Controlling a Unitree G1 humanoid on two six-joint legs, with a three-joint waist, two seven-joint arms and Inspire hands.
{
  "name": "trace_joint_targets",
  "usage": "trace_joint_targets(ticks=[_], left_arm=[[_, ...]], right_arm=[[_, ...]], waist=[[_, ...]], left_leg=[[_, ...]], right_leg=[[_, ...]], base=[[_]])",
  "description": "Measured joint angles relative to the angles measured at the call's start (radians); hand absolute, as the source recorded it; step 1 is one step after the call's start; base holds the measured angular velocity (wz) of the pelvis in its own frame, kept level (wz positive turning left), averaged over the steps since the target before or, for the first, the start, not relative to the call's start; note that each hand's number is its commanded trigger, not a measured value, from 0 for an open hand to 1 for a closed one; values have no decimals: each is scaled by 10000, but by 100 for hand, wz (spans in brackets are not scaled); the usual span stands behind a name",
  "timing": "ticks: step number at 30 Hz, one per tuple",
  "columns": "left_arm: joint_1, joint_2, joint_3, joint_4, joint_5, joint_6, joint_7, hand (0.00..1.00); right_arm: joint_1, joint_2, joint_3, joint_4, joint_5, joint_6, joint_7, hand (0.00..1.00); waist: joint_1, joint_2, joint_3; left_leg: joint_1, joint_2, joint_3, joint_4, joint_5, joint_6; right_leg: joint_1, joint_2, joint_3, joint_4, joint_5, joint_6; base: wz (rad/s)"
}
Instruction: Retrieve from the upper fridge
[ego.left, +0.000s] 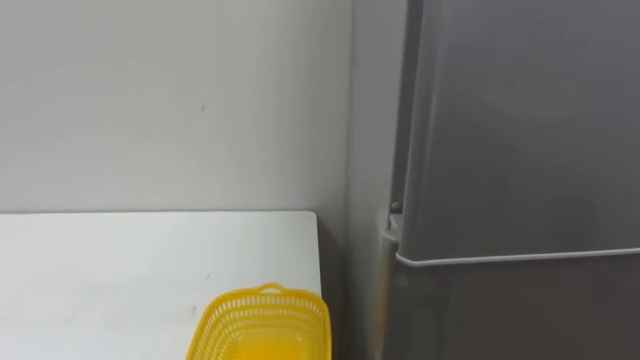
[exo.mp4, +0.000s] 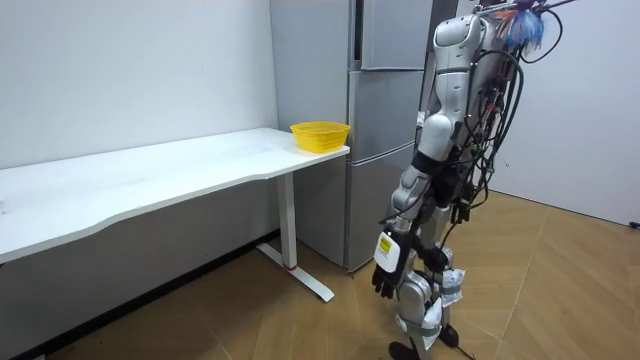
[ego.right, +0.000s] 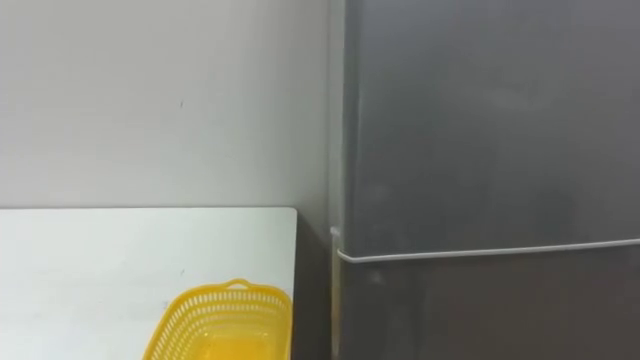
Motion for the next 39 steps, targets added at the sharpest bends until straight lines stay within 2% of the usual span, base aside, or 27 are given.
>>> trace_joint_targets(ticks=[6, 9, 15, 17, 18, 19, 20, 21, 23, 25, 27, 28, 32, 37, 39], left_arm=[[86, -33, 15, 4, -1550, -97, 320, 0], [100, -24, 387, 1, -2347, -119, 523, 0], [277, -19, 1568, 37, -4569, -139, 1699, 0], [314, 1, 2570, -407, -5632, -129, 2389, 0], [314, 2, 2854, -654, -5915, -137, 2608, 0], [277, 3, 3373, -1134, -6363, -266, 3079, 0], [189, 4, 3796, -1463, -6707, -577, 3576, 0], [152, -5, 4018, -1695, -6834, -668, 3821, 0], [54, 6, 4389, -2579, -7226, -1241, 4852, 0], [-18, 22, 4392, -3065, -7810, -1701, 5666, 0], [-2, -9, 4412, -3853, -8375, -1825, 6387, 0], [22, -44, 4411, -4671, -8624, -1870, 6883, 0], [10, -44, 4397, -6610, -8611, -2659, 8212, 0], [-5, -35, 4507, -8971, -8581, -3154, 9506, 0], [-6, -26, 4654, -9688, -8381, -3297, 9668, 0]], right_arm=[[-34, 24, 6, 296, 94, -5, 0, 0], [-10, 18, -19, 331, 94, 17, -1, 0], [-205, -29, -370, 405, 198, 14, -101, 0], [-228, -60, -676, 384, 320, 5, -138, 0], [-229, -64, -786, 386, 320, -11, -149, 0], [-231, -67, -956, 398, 317, -80, -237, 0], [-254, -68, -1164, 390, 330, -129, -351, 0], [-258, -75, -1284, 372, 371, -161, -395, 0], [-220, -151, -1478, 312, 488, -333, -523, 0], [-229, -249, -1457, 295, 576, -442, -590, 0], [-284, -296, -1470, 285, 598, -553, -676, 0], [-291, -296, -1477, 282, 599, -645, -728, 0], [-360, -327, -1546, 188, 571, -931, -883, 0], [-243, -305, -1577, -163, 537, -1078, -896, 0], [-242, -306, -1579, -165, 474, -1169, -891, 0]], waist=[[4, -14, -3], [-5, -43, 10], [52, -29, 5], [100, -4, 2], [167, 2, 3], [279, 16, 3], [337, 42, 3], [375, 53, 2], [540, 78, -8], [594, 83, -11], [587, 103, -32], [602, 101, -57], [726, 75, -90], [854, 84, -104], [864, 84, -104]], left_leg=[[6, 20, 38, 2, 0, 0], [-30, 17, -48, 5, 0, 1], [-23, 0, -80, -5, 0, 1], [-23, -7, -149, -19, 0, 0], [-10, -6, -145, -33, 0, 0], [-6, -5, -141, -34, 0, 0], [-6, -2, -144, -52, 0, 0], [-7, -3, -140, -66, 0, 0], [-6, -5, -142, -125, 1, -1], [1, -17, -148, -163, 4, 5], [-10, -26, -168, -124, 5, 7], [-22, -25, -169, -119, 5, 6], [-12, -19, -182, -106, 6, 5], [13, -22, -232, -73, 6, 5], [9, -23, -235, -73, 7, 5]], right_leg=[[8, -13, -16, 4, -1, 1], [3, -36, -114, -1, -1, 2], [14, -55, -172, 0, -3, 2], [45, -52, -222, 4, -2, 2], [37, -47, -212, 11, -3, 1], [34, -37, -206, 14, -5, -2], [19, -36, -214, 23, -9, -10], [9, -37, -211, 23, -10, -11], [5, -20, -187, 21, -8, -12], [-2, 19, -191, 19, -7, -10], [-12, 26, -190, 2, -5, -7], [-11, 28, -198, 2, -3, -10], [-11, 34, -208, 35, 2, -17], [-7, 31, -174, 21, 3, -15], [-6, 24, -225, 37, 3, -15]], base=[[0], [6], [1], [9], [4], [0], [0], [0], [-2], [0], [0], [0], [-4], [0], [0]])
